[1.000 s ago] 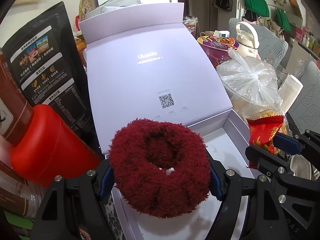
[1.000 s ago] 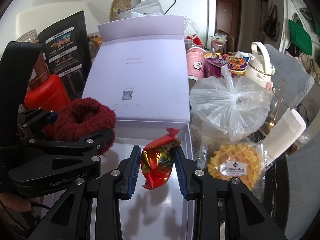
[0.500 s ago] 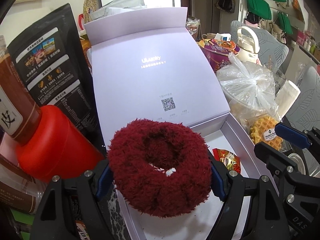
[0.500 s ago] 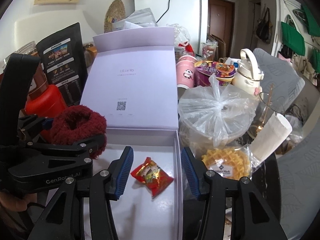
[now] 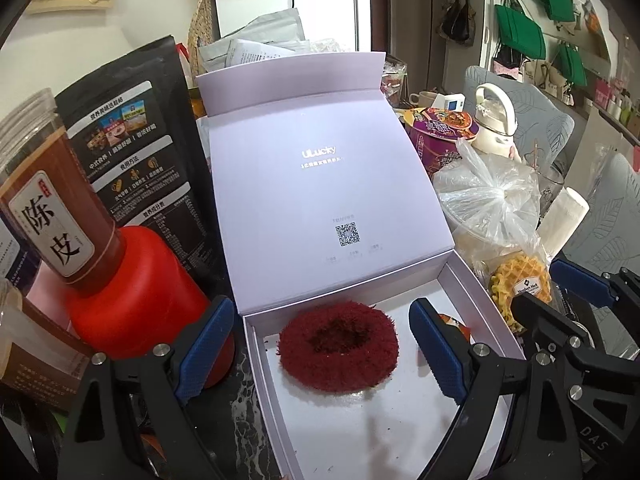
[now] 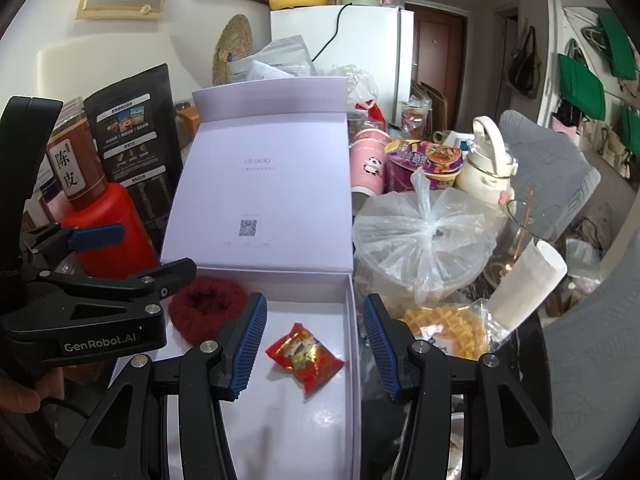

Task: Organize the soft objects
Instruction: 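Lower the ring and packet into the box and open both tools, then withdraw both tools from the box back toward the table items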

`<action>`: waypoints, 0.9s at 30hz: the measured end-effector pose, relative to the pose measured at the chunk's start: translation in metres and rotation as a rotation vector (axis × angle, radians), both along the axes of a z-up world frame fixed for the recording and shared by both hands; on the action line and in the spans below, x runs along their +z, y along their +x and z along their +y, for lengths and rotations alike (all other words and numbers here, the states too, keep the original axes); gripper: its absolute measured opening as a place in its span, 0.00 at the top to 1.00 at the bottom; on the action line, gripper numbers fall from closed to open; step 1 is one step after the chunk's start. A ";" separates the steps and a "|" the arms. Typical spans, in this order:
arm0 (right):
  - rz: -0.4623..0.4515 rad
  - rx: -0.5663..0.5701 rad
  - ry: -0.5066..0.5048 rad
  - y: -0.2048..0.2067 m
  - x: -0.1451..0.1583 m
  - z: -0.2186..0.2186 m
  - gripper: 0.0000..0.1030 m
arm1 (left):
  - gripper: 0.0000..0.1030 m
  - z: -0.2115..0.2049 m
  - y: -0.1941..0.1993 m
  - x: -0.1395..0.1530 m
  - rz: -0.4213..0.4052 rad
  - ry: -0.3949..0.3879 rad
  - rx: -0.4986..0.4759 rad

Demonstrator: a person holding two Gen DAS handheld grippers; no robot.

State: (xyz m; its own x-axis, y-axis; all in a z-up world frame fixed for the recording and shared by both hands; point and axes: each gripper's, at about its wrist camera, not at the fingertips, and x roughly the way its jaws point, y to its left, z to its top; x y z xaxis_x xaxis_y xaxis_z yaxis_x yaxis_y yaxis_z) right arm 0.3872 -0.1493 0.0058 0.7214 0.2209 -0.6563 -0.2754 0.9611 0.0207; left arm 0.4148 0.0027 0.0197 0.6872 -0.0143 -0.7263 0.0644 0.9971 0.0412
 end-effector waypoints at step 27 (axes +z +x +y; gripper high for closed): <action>-0.129 0.001 0.012 -0.078 0.063 -0.003 0.49 | 0.12 0.000 -0.088 0.071 -0.144 -0.025 -0.018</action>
State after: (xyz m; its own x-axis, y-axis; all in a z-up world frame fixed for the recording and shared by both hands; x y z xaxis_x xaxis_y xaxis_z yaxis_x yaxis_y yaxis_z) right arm 0.3092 -0.1522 0.0686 0.7996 0.2288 -0.5553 -0.2774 0.9608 -0.0035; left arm 0.3271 0.0025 0.0905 0.7837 -0.0440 -0.6196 0.0772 0.9967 0.0269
